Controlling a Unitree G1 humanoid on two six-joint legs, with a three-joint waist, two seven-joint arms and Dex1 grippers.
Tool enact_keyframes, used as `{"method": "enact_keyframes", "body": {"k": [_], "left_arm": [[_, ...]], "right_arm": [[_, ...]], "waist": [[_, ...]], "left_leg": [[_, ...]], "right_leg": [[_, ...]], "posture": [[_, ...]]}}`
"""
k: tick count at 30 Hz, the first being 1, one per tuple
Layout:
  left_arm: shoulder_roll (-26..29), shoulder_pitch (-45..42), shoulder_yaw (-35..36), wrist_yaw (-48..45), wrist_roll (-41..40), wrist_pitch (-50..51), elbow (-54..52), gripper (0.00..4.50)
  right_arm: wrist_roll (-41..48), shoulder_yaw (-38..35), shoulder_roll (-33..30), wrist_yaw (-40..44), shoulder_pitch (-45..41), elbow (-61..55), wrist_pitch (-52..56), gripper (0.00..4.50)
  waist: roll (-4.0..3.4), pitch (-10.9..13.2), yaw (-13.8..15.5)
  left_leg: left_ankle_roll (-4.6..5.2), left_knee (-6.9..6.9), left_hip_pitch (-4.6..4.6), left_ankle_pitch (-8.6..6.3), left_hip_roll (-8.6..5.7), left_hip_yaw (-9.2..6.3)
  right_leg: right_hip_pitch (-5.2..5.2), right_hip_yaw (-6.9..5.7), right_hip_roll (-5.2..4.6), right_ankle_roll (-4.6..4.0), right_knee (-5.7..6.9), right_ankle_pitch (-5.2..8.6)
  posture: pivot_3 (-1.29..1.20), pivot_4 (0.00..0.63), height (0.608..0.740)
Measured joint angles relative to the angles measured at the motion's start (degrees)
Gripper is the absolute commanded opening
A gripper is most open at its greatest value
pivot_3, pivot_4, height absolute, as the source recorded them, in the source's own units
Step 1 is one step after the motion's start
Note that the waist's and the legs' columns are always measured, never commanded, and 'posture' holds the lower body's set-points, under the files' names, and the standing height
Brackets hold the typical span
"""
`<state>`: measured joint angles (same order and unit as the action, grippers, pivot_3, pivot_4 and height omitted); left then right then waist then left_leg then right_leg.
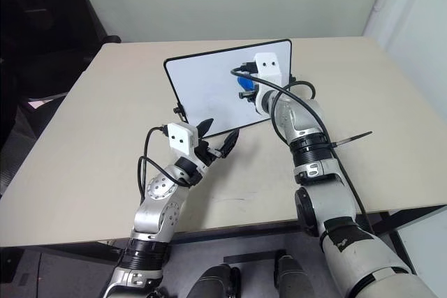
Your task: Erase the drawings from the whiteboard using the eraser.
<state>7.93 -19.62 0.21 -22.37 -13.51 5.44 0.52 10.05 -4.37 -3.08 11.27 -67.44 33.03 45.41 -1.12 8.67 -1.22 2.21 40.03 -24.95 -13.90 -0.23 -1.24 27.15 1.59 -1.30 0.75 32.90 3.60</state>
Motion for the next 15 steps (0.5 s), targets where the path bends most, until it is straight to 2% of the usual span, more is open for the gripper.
{"method": "enact_keyframes", "body": {"k": [8,15], "left_arm": [[0.01,0.0,0.06,-0.01,-0.04,0.0,0.0,4.5],[0.05,0.03,0.09,0.0,-0.03,0.0,-0.05,4.5]], "right_arm": [[-1.03,2.06,0.38,0.09,0.79,0.38,-0.16,0.3],[-3.59,3.11,-0.62,-1.75,2.83,9.45,0.57,0.3]], "waist": [[0.0,0.0,-0.1],[0.0,0.0,0.15]], "left_leg": [[0.0,0.0,0.03,0.0,0.04,0.01],[-0.01,0.05,0.02,0.04,0.04,0.01]], "right_leg": [[-0.01,0.0,0.04,0.0,0.01,0.0],[-0.02,0.02,0.03,-0.07,0.02,-0.05]], "posture": [[0.0,0.15,0.74],[0.0,0.15,0.74]]}}
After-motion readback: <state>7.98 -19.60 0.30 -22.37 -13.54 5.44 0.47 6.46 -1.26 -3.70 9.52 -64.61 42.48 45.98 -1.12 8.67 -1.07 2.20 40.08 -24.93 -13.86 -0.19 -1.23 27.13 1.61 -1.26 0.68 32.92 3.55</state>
